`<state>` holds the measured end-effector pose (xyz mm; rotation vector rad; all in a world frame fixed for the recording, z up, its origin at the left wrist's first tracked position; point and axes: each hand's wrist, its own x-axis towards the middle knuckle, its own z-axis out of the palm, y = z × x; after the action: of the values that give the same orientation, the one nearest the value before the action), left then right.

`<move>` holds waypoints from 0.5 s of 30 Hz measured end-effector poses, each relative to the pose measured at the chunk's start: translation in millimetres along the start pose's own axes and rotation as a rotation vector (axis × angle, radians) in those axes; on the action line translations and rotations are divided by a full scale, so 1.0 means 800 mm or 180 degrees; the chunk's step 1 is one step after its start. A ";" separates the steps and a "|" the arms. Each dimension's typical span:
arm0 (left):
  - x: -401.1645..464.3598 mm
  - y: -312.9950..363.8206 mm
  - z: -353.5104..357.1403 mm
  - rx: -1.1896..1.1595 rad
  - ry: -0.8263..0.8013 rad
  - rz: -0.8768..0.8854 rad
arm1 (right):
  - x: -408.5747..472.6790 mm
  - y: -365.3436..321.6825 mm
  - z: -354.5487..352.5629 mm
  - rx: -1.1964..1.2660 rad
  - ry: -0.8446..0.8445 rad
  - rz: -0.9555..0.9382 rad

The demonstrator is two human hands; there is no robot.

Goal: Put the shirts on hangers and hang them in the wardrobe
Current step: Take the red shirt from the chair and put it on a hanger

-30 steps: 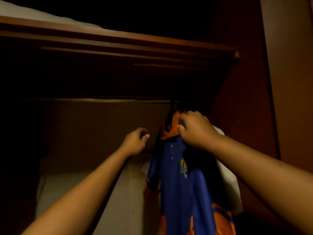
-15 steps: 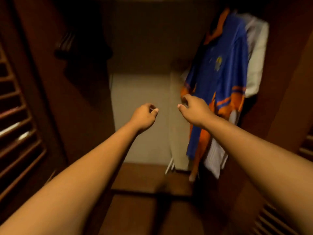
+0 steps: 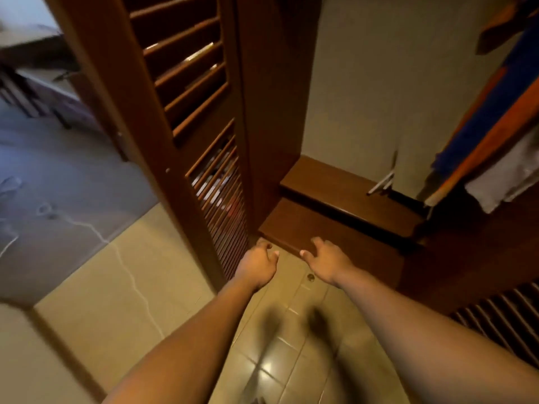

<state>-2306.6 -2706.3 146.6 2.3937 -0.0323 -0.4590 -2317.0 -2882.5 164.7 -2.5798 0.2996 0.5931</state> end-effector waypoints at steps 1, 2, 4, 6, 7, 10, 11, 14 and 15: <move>-0.012 -0.013 -0.001 -0.0061 0.0040 -0.0122 | -0.005 -0.008 0.013 -0.0039 -0.0124 -0.0067; -0.025 -0.029 -0.003 -0.0120 0.0091 -0.0247 | -0.010 -0.018 0.029 -0.0086 -0.0239 -0.0143; -0.042 -0.049 -0.008 -0.0178 0.0187 -0.0375 | -0.016 -0.036 0.050 -0.0136 -0.0349 -0.0284; -0.059 -0.078 -0.018 -0.0251 0.0344 -0.0531 | -0.022 -0.064 0.076 -0.0162 -0.0494 -0.0503; -0.066 -0.092 -0.025 -0.0273 0.0437 -0.0604 | -0.023 -0.078 0.088 -0.0191 -0.0551 -0.0614; -0.082 -0.141 -0.046 -0.0324 0.0701 -0.0918 | -0.022 -0.129 0.119 -0.0271 -0.0742 -0.0930; -0.086 -0.158 -0.053 -0.0359 0.0772 -0.1029 | -0.021 -0.147 0.129 -0.0270 -0.0811 -0.1022; -0.090 -0.211 -0.081 -0.0406 0.0940 -0.1273 | -0.009 -0.203 0.163 -0.0337 -0.0961 -0.1257; -0.089 -0.228 -0.092 -0.0418 0.0981 -0.1325 | -0.004 -0.223 0.175 -0.0375 -0.1020 -0.1295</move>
<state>-2366.4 -2510.1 103.8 2.3127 0.6231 -0.2628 -2314.7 -2659.2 126.2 -2.4963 -0.3673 0.8689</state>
